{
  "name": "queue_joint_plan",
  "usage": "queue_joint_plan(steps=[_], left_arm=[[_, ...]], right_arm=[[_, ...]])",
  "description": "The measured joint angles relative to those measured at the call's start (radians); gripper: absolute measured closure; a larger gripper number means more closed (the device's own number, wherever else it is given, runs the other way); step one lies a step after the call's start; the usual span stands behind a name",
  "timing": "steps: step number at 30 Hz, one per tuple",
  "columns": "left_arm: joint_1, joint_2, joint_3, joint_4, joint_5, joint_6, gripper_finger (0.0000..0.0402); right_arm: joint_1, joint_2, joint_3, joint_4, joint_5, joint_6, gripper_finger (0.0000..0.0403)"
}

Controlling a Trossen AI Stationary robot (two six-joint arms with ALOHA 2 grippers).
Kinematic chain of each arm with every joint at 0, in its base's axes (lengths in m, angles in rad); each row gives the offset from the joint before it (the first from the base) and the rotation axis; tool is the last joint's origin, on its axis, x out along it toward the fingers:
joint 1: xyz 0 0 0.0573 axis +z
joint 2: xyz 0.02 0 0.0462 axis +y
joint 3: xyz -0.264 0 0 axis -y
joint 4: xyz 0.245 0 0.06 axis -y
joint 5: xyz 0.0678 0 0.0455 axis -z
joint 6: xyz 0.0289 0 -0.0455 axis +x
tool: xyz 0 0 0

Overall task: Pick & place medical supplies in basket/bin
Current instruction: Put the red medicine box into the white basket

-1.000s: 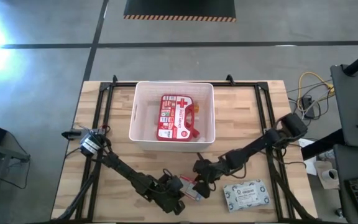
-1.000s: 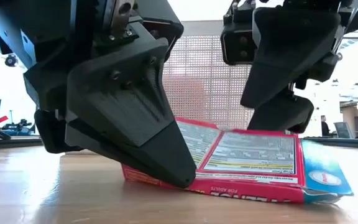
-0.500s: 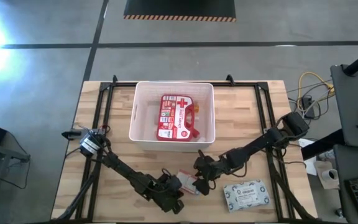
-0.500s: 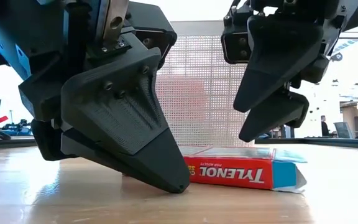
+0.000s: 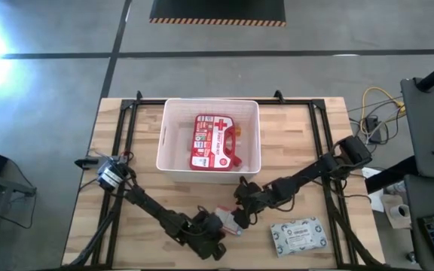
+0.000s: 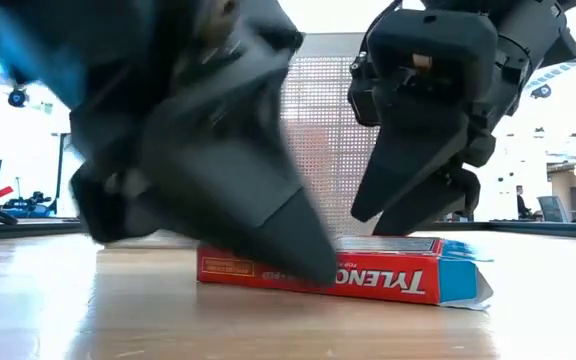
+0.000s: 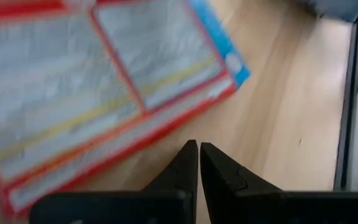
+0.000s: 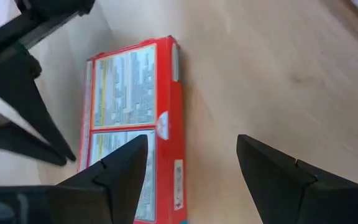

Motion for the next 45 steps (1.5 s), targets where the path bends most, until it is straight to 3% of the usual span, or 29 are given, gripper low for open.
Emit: queue_joint_plan(steps=[9,14,24,35,39,45], left_arm=[[0.000,-0.004,0.049,-0.008,-0.036,0.063,0.0401],[0.004,-0.004,-0.006,-0.061,-0.040,0.017,0.0401],[0.002,-0.013,-0.098,0.050,-0.039,-0.075,0.0401],[-0.019,-0.033,0.011,0.053,-0.060,0.114,0.0400],[-0.016,-0.032,0.020,0.022,-0.095,0.133,0.0372],[-0.016,-0.032,0.017,0.003,-0.151,0.133,0.0297]], right_arm=[[0.003,0.000,-0.003,-0.006,-0.038,0.007,0.0165],[0.003,0.018,-0.005,0.002,-0.097,-0.014,0.0165],[0.002,0.022,0.000,0.031,-0.162,-0.011,0.0165],[0.001,0.027,-0.001,0.030,-0.160,-0.012,0.0165],[0.001,0.027,-0.001,0.028,-0.158,-0.011,0.0165],[0.001,0.027,-0.001,0.027,-0.158,-0.009,0.0165]])
